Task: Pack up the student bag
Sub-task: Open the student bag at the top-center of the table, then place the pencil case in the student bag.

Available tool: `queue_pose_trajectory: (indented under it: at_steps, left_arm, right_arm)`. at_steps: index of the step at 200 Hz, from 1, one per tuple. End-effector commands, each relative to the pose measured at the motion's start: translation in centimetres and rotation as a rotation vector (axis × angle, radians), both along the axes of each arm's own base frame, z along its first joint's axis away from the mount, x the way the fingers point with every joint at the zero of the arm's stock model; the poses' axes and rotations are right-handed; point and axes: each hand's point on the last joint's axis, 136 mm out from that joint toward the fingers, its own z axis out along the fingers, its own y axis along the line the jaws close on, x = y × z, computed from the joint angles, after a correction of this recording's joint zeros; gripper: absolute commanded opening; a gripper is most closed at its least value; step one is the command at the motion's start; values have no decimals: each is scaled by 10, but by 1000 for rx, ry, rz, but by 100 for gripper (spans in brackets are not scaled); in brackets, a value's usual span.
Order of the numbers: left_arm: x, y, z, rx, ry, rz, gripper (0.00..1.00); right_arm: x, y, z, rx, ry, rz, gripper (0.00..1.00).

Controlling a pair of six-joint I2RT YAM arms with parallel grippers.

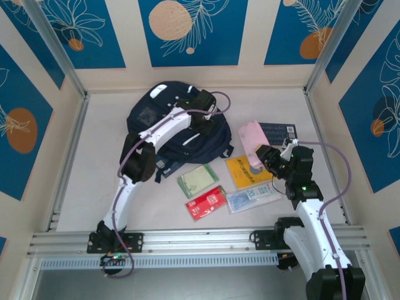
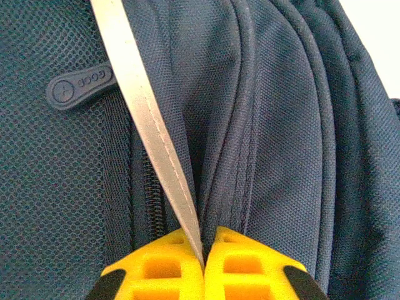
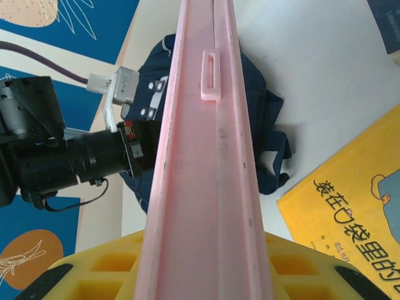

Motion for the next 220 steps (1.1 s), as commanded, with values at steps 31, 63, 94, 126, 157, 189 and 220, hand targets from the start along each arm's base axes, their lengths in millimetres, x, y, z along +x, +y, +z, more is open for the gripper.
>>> queue_pose_trajectory:
  at_steps: [31,63,94,126,157,189,220]
  left_arm:
    - [5,46,133,-154,-153,83,0]
    - [3,75,196,-283,-228,90,0]
    - [0,91,239,-353,-316,30,0]
    - [-2,99,252,-370,-346,0,0]
    - [-7,93,262,-426,-349,-48,0]
    - [-12,85,267,-464,-339,-88,0]
    - [-17,80,268,-499,-320,-107,0]
  right_arm:
    - [3,28,16,12,-46,95,29]
    - [6,47,22,32,-40,146,29]
    - [8,81,27,39,-49,239,29]
    - [18,115,40,73,-54,324,30]
    - [35,145,48,101,-38,383,30]
    - [62,175,53,96,-43,410,30]
    - [105,198,48,110,-50,402,30]
